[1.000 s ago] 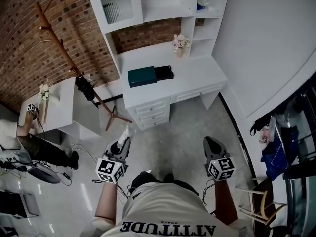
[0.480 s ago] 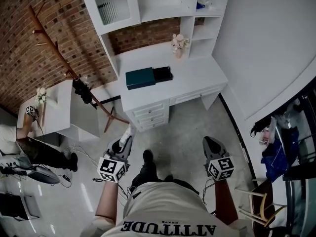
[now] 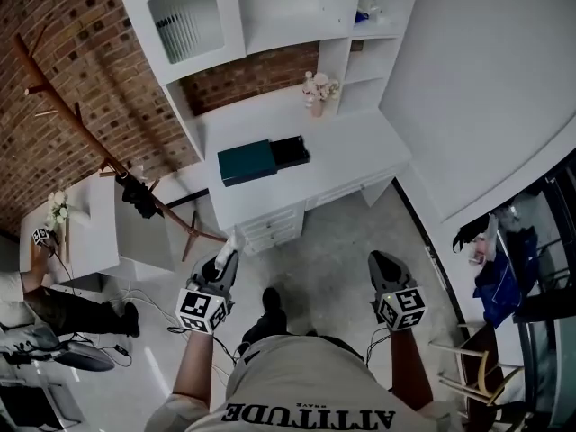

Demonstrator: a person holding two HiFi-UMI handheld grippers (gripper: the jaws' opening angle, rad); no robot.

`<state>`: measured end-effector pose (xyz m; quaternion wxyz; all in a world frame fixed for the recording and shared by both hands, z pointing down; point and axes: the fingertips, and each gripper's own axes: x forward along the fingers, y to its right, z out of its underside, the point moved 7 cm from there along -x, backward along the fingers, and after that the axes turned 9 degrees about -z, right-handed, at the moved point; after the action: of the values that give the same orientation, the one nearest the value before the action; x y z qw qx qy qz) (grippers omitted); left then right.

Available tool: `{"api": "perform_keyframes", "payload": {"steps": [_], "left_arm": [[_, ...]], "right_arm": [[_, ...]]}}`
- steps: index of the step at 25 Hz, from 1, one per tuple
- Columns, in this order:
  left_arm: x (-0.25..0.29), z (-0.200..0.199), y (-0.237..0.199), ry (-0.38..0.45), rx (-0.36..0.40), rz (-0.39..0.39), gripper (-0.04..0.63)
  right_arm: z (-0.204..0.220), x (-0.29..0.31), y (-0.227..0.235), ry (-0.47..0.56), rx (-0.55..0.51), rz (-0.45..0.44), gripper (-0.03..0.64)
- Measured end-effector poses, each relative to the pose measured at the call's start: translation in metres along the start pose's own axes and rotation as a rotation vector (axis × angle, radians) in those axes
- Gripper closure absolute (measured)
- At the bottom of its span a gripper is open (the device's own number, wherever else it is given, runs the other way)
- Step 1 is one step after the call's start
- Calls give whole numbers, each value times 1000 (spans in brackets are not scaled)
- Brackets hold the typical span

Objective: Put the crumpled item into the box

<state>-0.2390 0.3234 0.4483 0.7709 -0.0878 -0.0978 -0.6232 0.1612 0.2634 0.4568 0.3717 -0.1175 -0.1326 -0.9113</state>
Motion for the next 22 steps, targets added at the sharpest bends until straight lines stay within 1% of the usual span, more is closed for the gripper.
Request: {"api": "perform_keyframes", "payload": {"steps": [11, 16, 22], "left_arm": [[85, -7, -89, -31, -13, 112, 523], [113, -7, -120, -40, -12, 159, 523], [140, -10, -145, -50, -22, 182, 523]], "right_arm": [[-26, 90, -9, -32, 17, 82, 581], [-34, 120, -16, -35, 17, 117, 581], [-39, 147, -19, -48, 11, 133, 581]]}}
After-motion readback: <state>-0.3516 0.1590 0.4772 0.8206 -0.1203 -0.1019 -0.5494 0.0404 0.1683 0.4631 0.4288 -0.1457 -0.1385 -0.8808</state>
